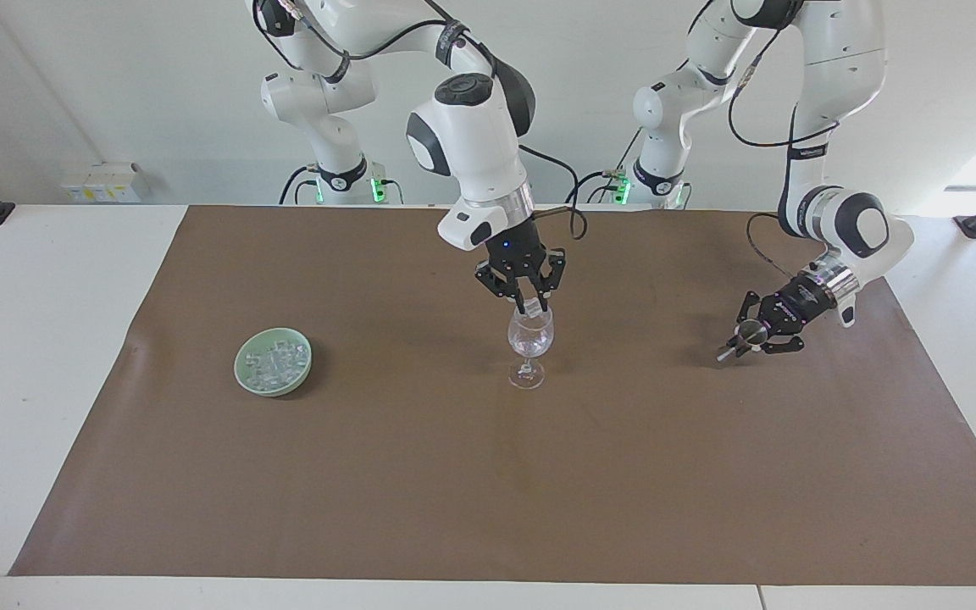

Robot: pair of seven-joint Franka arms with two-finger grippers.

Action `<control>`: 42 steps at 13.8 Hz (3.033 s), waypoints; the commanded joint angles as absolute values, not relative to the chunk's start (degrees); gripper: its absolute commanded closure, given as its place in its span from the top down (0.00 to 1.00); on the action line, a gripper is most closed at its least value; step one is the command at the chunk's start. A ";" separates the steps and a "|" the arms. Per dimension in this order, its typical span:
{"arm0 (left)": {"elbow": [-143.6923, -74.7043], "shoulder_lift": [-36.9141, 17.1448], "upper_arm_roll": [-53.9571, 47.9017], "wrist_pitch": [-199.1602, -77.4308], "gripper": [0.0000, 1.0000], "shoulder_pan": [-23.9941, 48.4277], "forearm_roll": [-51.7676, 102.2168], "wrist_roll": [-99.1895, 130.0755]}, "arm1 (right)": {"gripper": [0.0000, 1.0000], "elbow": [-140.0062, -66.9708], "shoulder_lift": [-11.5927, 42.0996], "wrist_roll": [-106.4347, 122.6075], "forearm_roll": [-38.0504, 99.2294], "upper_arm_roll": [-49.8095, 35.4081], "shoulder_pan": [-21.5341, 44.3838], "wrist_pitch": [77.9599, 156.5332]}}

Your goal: Pour wine and add ice with both arms

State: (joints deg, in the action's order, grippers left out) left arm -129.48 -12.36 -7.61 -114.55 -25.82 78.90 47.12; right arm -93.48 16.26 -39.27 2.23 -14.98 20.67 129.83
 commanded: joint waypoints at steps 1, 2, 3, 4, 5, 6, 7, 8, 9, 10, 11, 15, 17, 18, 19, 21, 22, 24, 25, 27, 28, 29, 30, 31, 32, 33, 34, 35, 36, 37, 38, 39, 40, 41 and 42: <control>-130.52 -12.22 -7.21 -116.28 0.00 -25.14 80.33 44.83 | 0.65 -93.16 16.52 -40.17 2.81 -15.21 20.48 130.52; -130.52 -12.56 -7.21 -116.19 0.00 -25.40 80.33 43.52 | 0.65 -93.16 16.52 -40.17 2.81 -15.21 20.39 130.52; -130.52 -13.09 -7.21 -116.19 0.00 -25.66 80.33 43.16 | 0.66 -93.16 16.52 -40.08 2.81 -15.21 20.39 130.52; -130.52 -13.18 -7.21 -116.37 0.00 -25.66 80.33 43.15 | 0.68 -93.16 16.44 -40.08 2.81 -15.21 20.30 130.26; -130.52 -13.27 -7.21 -116.72 0.00 -25.23 80.33 43.07 | 0.69 -92.90 16.44 -40.08 2.64 -15.21 19.87 129.91; -130.43 -13.53 -7.21 -116.89 0.00 -25.31 80.42 42.98 | 0.73 -92.73 16.44 -40.08 2.55 -15.12 19.60 129.73; -130.43 -13.62 -7.21 -116.81 0.00 -25.57 80.33 42.98 | 0.79 -92.81 16.44 -40.08 2.46 -15.12 19.43 129.73; -130.43 -13.71 -7.21 -116.98 0.00 -25.40 80.33 42.89 | 0.90 -92.99 16.35 -39.90 2.37 -15.03 19.25 129.55; -130.43 -13.80 -7.21 -117.77 0.23 -25.14 80.42 41.67 | 1.00 -93.25 15.48 -39.64 2.29 -14.68 19.16 127.98; -130.52 -13.71 -7.21 -117.86 0.29 -25.22 80.33 40.96 | 1.00 -93.25 14.16 -39.64 2.37 -14.68 18.38 125.71; -130.69 -13.71 -7.21 -117.60 0.29 -25.49 80.33 40.96 | 1.00 -93.43 13.02 -39.55 2.29 -14.68 17.06 123.51; -130.87 -13.71 -7.21 -118.21 0.29 -25.22 80.33 40.78 | 1.00 -96.14 5.56 -37.19 2.11 -14.68 11.97 117.09; -130.78 -13.71 -7.21 -117.52 0.49 -25.75 80.33 40.87 | 1.00 -96.50 1.86 -34.03 2.02 -14.68 8.89 111.03; -130.61 -13.62 -7.21 -116.81 0.94 -26.01 80.33 40.87 | 1.00 -96.50 0.28 -32.97 2.02 -14.68 7.31 108.74; -130.61 -13.54 -7.12 -116.20 1.00 -26.10 80.25 40.87 | 1.00 -96.59 -0.87 -31.83 2.02 -14.68 5.90 106.37; -130.61 -13.45 -7.03 -115.67 1.00 -26.71 79.72 40.61 | 1.00 -96.50 -2.45 -29.45 1.76 -14.59 4.23 102.85; -130.43 -13.45 -7.03 -115.49 1.00 -27.33 79.28 40.61 | 1.00 -96.42 -3.16 -28.57 1.32 -14.59 3.09 101.44; -130.34 -13.54 -6.94 -116.10 1.00 -27.60 77.01 38.43 | 1.00 -96.07 -3.69 -26.03 0.18 -14.24 2.38 99.15; -130.34 -13.54 -6.68 -115.93 1.00 -27.95 76.38 37.54 | 1.00 -96.15 -4.39 -24.80 0.18 -14.06 1.68 98.97; -129.21 -13.54 -5.80 -115.49 1.00 -29.44 69.30 37.01 | 1.00 -95.89 -4.57 -21.90 0.09 -13.98 0.44 98.27; -128.24 -13.62 -5.89 -115.23 1.00 -30.66 66.13 36.83 | 1.00 -95.98 -4.57 -20.67 -0.52 -13.89 0.35 98.00; -126.93 -13.80 -5.89 -114.62 1.00 -31.54 63.31 36.74 | 1.00 -95.98 -4.66 -20.31 -0.96 -13.71 0.35 97.21; -125.96 -13.80 -5.80 -114.26 1.00 -31.99 60.50 36.22 | 1.00 -95.89 -4.66 -20.04 -1.05 -13.45 0.26 97.21; -124.73 -13.62 -5.80 -114.34 1.00 -32.34 58.03 35.43 | 1.00 -95.54 -4.57 -19.78 -1.05 -13.19 0.26 97.29; -123.50 -13.36 -5.80 -114.26 1.00 -32.78 55.57 35.16 | 1.00 -95.45 -4.57 -19.17 -1.05 -13.01 0.09 97.29; -122.44 -13.10 -5.80 -114.17 1.00 -33.22 53.11 35.16 | 1.00 -95.45 -4.66 -17.77 -1.05 -12.05 -0.35 97.21; -122.26 -12.66 -5.80 -114.26 1.00 -33.22 52.39 34.98 | 1.00 -95.45 -4.75 -15.58 -0.88 -11.08 -0.96 97.03; -122.17 -12.13 -5.80 -114.43 1.00 -32.87 52.21 34.63 | 1.00 -95.45 -5.09 -13.99 -0.88 -10.73 -1.05 96.94; -121.56 -11.69 -5.80 -114.43 1.00 -32.70 52.21 33.32 | 1.00 -95.45 -5.62 -13.63 -0.88 -10.29 -1.14 96.25; -121.12 -10.99 -5.80 -114.26 1.00 -32.61 51.77 32.09 | 1.00 -95.45 -5.80 -13.54 -0.88 -9.50 -0.97 95.20; -120.85 -10.46 -5.80 -114.34 1.00 -32.61 49.33 31.04 | 1.00 -95.45 -6.24 -13.45 -0.88 -9.32 -0.88 94.23; -120.24 -9.76 -5.80 -114.35 1.00 -32.52 46.87 30.07 | 1.00 -95.36 -6.68 -13.36 -0.88 -8.79 -0.62 92.91; -119.89 -8.80 -5.80 -114.43 1.00 -32.35 45.63 28.58 | 1.00 -95.27 -7.29 -12.75 -0.88 -7.40 -0.18 92.20; -119.62 -7.66 -5.89 -114.87 1.00 -32.17 44.75 26.91 | 1.00 -94.23 -7.47 -12.14 -0.79 -5.99 1.04 90.89; -118.66 -6.95 -5.98 -114.96 1.00 -31.99 42.30 25.59 | 1.00 -92.57 -7.12 -11.78 -0.44 -4.15 2.45 89.05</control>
